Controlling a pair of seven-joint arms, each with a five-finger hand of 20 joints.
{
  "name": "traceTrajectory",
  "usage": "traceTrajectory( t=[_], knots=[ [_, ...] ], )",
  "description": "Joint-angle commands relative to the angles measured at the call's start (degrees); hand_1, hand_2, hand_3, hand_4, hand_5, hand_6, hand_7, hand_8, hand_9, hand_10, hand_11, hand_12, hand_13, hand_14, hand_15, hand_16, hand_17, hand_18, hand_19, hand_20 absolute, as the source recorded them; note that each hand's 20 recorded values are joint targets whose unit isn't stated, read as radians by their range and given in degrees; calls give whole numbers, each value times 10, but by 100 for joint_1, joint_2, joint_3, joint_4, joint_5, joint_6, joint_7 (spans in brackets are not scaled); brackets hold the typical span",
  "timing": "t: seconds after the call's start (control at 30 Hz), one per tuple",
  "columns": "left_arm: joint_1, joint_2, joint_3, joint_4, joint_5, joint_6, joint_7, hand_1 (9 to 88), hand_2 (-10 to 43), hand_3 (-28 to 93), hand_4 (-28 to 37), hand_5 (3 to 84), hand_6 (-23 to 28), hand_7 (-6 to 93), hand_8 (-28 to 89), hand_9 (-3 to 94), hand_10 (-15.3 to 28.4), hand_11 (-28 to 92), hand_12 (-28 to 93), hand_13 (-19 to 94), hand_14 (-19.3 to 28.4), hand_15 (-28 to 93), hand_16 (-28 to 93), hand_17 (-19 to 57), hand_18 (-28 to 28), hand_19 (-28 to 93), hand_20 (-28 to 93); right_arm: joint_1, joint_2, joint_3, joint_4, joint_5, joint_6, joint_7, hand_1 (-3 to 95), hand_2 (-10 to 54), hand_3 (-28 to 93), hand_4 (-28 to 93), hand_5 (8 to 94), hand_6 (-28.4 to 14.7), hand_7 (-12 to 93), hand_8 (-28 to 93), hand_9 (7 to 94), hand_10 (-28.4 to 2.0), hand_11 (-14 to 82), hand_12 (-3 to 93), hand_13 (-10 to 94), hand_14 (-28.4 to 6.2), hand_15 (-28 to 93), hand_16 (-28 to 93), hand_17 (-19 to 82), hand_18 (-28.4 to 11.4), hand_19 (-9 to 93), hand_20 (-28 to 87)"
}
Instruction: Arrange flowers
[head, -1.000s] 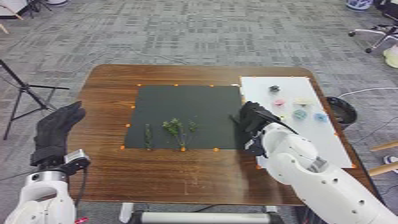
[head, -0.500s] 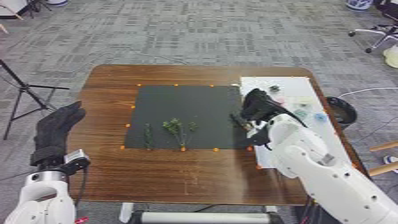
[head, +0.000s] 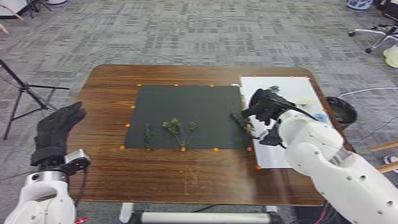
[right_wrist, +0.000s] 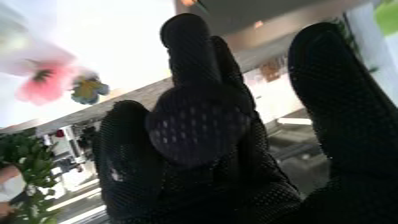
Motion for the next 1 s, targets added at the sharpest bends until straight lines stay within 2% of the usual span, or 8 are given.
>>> traceTrajectory(
  t=[0.03,0.27,0.47,0.5,0.57,0.6,0.73,1.0],
  knots=[
    [23,1,-17,-54,36,-70,-64,248,55,682,-283,523,35,137,-67,491,150,222,134,376,169,195,5,67,114,95,168,-365,85,-95,-75,-218,-116,11,353,-95,558,-5,605,-72,175,-19,752,-184,186,235,937,-33,505,369,692,-77,920,489],
    [-5,-1,-13,-46,46,-123,-74,248,55,682,-283,524,34,138,-67,491,150,222,134,376,169,195,5,67,114,95,168,-491,82,-369,-52,-687,97,5,366,-95,538,-16,594,-81,174,-7,744,-186,197,246,937,-31,515,368,692,-76,926,478],
    [-18,-22,-22,-38,46,-129,-36,254,51,683,-283,524,33,139,-67,490,149,222,134,376,170,196,5,66,115,95,168,-482,55,-649,136,-843,781,45,486,-95,549,-59,572,-87,274,-22,754,-164,290,322,937,-20,556,352,706,-64,932,483],
    [-12,-31,-22,-41,42,-120,-27,254,50,683,-283,524,33,140,-68,490,149,221,134,376,170,196,5,66,115,95,168,-490,60,-665,158,-863,861,27,538,-95,499,-41,572,-85,292,22,773,-150,254,386,937,-18,562,346,709,-61,931,485],
    [-3,-42,-34,-42,33,-113,-23,255,50,682,-283,524,33,139,-68,491,149,222,134,375,170,196,5,66,115,95,168,-477,56,-705,227,-862,1033,-14,650,-95,356,38,579,-76,312,207,822,-131,190,474,937,-14,573,335,716,-57,930,484],
    [-11,-38,-29,-40,30,-106,-25,255,50,682,-283,524,33,140,-68,490,149,222,135,376,170,196,5,66,115,96,168,-473,48,-696,256,-885,1047,-44,667,-95,370,23,594,-71,319,245,844,-124,183,486,937,-11,581,325,720,-56,929,483],
    [-5,-48,-36,-42,26,-91,-14,256,50,681,-283,524,33,139,-69,491,149,223,134,376,170,197,5,66,115,96,168,-458,41,-672,348,-856,1090,-108,702,-95,439,-28,664,-59,294,285,878,-119,254,432,937,-4,592,309,730,-51,923,482],
    [48,-32,-60,-84,15,-55,-12,256,50,680,-283,524,34,137,-68,490,149,222,134,376,170,196,5,66,115,96,168,-231,33,-591,200,-238,1739,-132,699,-95,480,-30,683,-72,320,257,881,-122,297,398,937,-1,603,291,740,-46,916,482]
  ],
)
